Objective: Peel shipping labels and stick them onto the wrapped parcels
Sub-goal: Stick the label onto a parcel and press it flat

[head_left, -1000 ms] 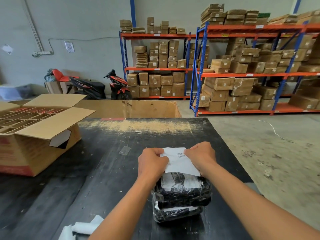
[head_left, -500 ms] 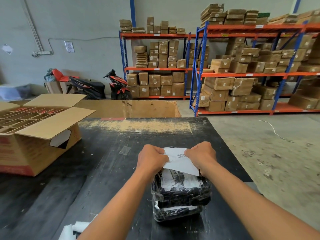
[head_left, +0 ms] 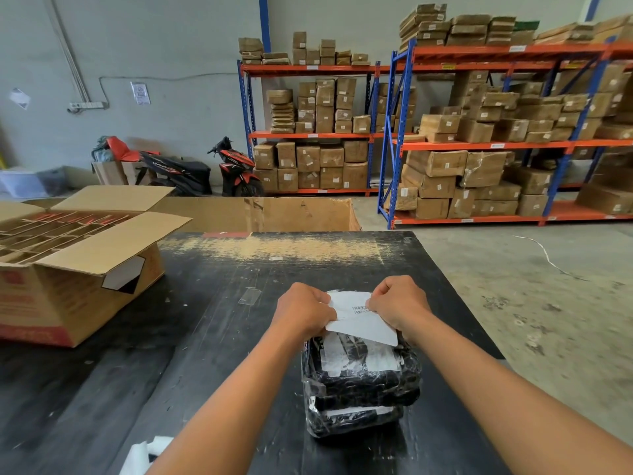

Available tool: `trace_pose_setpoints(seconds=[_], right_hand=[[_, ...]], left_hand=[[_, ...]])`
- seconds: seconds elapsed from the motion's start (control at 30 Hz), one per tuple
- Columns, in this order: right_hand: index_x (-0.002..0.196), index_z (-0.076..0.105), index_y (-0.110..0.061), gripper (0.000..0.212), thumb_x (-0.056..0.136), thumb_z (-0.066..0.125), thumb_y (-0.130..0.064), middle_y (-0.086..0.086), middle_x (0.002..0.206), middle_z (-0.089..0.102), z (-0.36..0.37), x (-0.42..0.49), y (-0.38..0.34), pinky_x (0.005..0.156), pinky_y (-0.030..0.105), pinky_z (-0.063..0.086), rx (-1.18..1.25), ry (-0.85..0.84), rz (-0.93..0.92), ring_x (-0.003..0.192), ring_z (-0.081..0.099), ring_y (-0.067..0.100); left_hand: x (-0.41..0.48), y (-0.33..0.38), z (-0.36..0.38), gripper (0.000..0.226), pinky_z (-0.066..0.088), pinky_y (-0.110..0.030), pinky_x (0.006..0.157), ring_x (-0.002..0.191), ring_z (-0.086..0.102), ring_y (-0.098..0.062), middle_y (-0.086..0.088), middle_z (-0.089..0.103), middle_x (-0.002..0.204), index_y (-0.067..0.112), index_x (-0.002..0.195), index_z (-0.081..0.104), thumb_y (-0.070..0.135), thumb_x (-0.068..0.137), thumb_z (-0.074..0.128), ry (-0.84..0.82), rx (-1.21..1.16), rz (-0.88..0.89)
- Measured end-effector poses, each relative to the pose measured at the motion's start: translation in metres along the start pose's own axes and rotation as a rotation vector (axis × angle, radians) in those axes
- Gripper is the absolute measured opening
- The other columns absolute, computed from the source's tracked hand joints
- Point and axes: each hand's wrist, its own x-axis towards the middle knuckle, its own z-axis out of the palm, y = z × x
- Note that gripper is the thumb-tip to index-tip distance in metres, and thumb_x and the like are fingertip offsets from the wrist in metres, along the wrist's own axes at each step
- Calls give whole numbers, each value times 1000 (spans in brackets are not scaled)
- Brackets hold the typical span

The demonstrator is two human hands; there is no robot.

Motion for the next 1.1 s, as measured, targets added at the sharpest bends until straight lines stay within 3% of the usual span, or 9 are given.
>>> trace_pose_setpoints(seconds=[0.17, 0.3, 0.53, 0.7, 0.8, 0.9, 1.0, 1.1], right_hand=[[88, 72, -6, 8, 90, 64, -5, 4, 89, 72, -3, 1, 0, 69, 36, 57, 19, -57, 0, 85, 66, 21], [82, 73, -7, 3, 82, 76, -8, 6, 90, 71, -7, 3, 0, 73, 35, 56, 96, -113, 40, 92, 68, 27], [80, 73, -10, 7, 80, 80, -10, 8, 88, 72, -12, 0, -1, 69, 34, 54, 97, -149, 32, 91, 69, 28], [89, 74, -5, 11, 81, 77, -12, 14, 95, 74, -18, -3, -1, 78, 40, 57, 77, -187, 19, 87, 68, 26], [91, 69, 3, 16, 83, 75, -10, 25, 107, 71, -24, -7, 1, 67, 34, 50, 81, -250, 9, 75, 56, 22], [92, 71, -7, 4, 88, 71, -7, 12, 89, 65, -30, -17, 2, 58, 27, 45, 85, -310, 0, 68, 54, 19], [96, 66, -12, 10, 89, 70, -5, 7, 82, 64, -34, -24, 6, 53, 25, 49, 155, -341, 44, 60, 56, 15], [104, 64, -12, 17, 90, 70, -5, 4, 65, 56, -38, -30, 10, 43, 19, 48, 186, -364, 86, 52, 49, 12]], left_hand=[[-4, 2, -4, 27, 62, -42, 73, 73, 73, -28, -15, 69, 99, 14, 103, 67, 3, 79, 73, -17, -36, -26], [-12, 3, -6, 40, 63, -35, 68, 72, 72, -25, -14, 60, 111, 5, 117, 58, 1, 81, 76, -37, -207, -74], [-24, -1, -9, 21, 63, -37, 72, 59, 67, -19, -13, 67, 103, 6, 97, 63, 3, 80, 76, -5, -210, -73], [-31, 0, -16, 23, 62, -29, 65, 49, 64, -12, -13, 66, 105, 3, 101, 62, 1, 81, 75, -14, -207, -94], [-37, 2, -16, 20, 62, -30, 67, 44, 61, -11, -12, 66, 88, 4, 97, 59, -1, 84, 73, -54, -245, -117], [-44, 2, -15, 18, 61, -31, 66, 43, 57, -11, -9, 59, 72, 8, 95, 56, -2, 87, 69, -98, -256, -144], [-50, 3, -13, 16, 58, -25, 51, 45, 54, -12, -8, 56, 68, 9, 93, 55, -1, 90, 66, -103, -231, -155], [-53, 4, -13, 20, 57, -24, 52, 43, 53, -13, -8, 55, 61, 9, 79, 53, -3, 89, 66, -96, -189, -142]])
